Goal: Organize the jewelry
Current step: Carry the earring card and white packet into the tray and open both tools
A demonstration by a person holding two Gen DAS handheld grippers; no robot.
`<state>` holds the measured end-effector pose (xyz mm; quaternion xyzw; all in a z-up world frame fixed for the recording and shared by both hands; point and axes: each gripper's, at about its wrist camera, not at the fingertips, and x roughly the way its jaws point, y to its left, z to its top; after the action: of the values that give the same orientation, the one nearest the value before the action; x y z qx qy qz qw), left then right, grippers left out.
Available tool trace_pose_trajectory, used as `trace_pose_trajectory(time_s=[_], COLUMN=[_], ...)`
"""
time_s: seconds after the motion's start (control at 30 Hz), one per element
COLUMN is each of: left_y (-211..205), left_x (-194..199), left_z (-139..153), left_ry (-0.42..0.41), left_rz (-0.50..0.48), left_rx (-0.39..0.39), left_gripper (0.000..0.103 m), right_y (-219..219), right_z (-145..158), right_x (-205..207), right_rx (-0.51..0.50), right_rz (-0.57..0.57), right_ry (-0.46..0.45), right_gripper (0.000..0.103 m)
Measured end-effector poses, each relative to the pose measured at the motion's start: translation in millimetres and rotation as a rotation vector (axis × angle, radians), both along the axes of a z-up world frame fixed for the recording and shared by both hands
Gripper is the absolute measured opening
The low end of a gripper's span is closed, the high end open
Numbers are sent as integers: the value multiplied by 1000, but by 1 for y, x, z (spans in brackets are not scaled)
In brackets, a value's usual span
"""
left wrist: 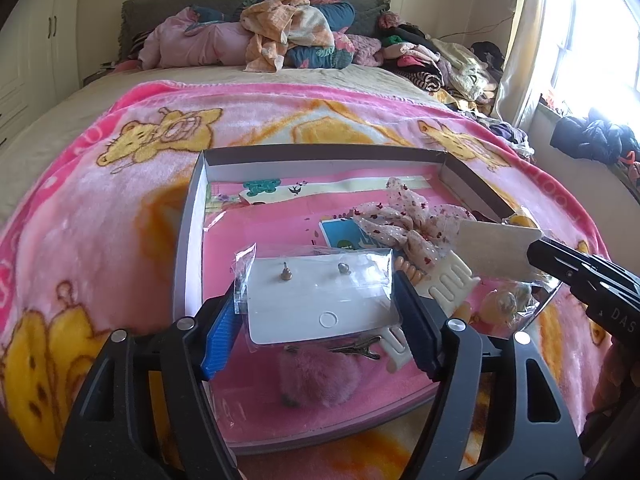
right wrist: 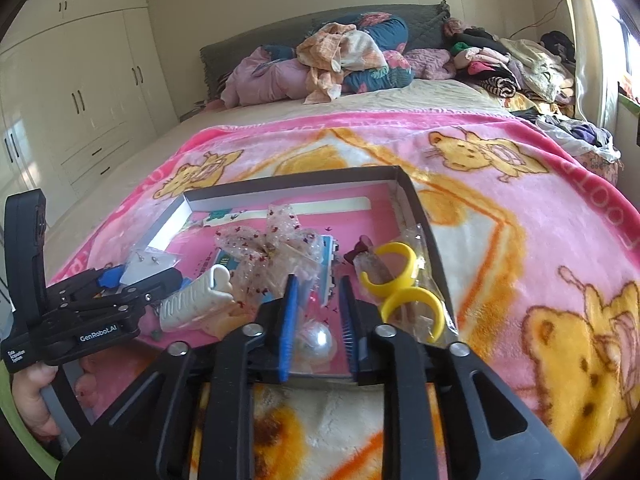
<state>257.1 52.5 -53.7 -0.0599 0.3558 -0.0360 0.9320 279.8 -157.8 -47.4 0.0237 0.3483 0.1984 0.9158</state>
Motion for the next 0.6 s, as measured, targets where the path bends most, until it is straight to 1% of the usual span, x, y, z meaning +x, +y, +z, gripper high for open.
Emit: trace_pose_trajectory(time_s=[0.03,0.1,0.17,0.3,0.5,0.6], left_y=[0,0,-1,-1,-2,-2], left_x=[0,0,-1,-4,-14,-18], left_z=[0,0,0,1,7,13], left_ry=[0,-1,-1,-4,-18,-25], left_rz=[1,2,2,5,9,9], left_rx=[-1,0,1,3,10,11], left_gripper=[64,64,65,70,74,78], right_y=[-1,-2,-3,-5,-13,-18], right_z=[0,1,2,2,7,11], right_x=[-1,-4,-7,-13,-20,-24], right_rx=[-4,-16,-25,-38,-38,-37], right_rz=[0,-2,-4,-12,-33,-45], right_ry=[-2,-10,-17,-25,-51,-67], right_gripper=[31,34,39,47,61,68])
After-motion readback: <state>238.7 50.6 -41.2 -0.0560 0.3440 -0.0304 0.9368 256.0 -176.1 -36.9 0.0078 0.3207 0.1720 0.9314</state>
